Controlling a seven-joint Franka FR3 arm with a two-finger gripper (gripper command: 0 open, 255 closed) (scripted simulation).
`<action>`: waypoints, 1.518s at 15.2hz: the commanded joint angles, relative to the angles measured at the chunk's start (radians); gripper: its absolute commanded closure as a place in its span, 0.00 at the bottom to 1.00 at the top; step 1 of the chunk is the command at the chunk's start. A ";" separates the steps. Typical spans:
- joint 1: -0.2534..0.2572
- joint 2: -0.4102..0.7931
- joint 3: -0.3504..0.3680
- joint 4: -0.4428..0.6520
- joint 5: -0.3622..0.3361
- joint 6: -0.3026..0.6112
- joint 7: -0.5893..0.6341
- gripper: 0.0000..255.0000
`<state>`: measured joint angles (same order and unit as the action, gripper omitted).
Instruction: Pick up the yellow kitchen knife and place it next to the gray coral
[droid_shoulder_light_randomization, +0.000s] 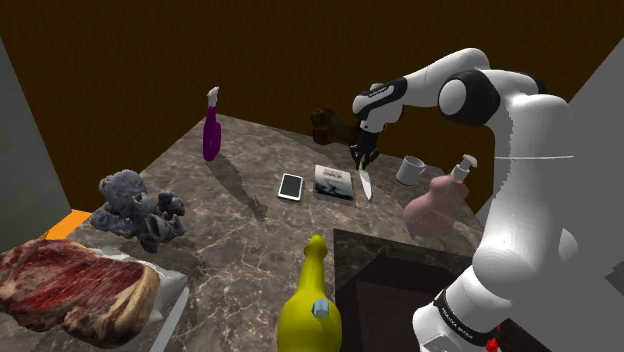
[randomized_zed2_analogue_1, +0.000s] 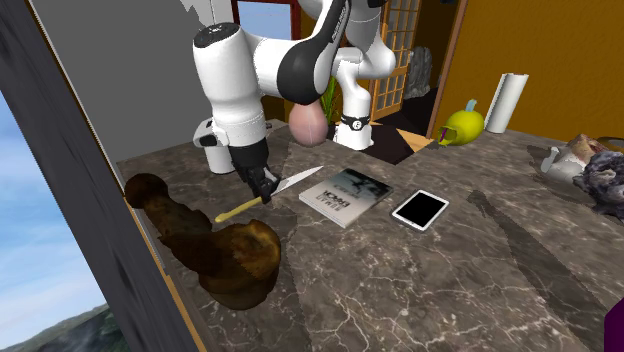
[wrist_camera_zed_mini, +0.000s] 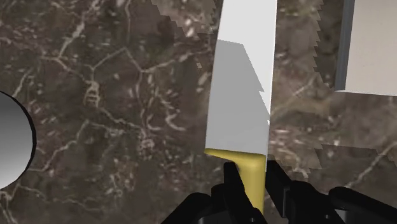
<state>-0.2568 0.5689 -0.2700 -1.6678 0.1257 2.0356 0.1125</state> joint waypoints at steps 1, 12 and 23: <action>0.000 0.000 0.000 0.000 0.000 0.000 0.000 1.00; 0.004 -0.042 -0.007 0.019 -0.012 -0.060 0.005 1.00; 0.009 -0.104 -0.017 0.078 -0.030 -0.179 0.013 1.00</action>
<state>-0.2476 0.4716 -0.2857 -1.5963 0.0978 1.8693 0.1259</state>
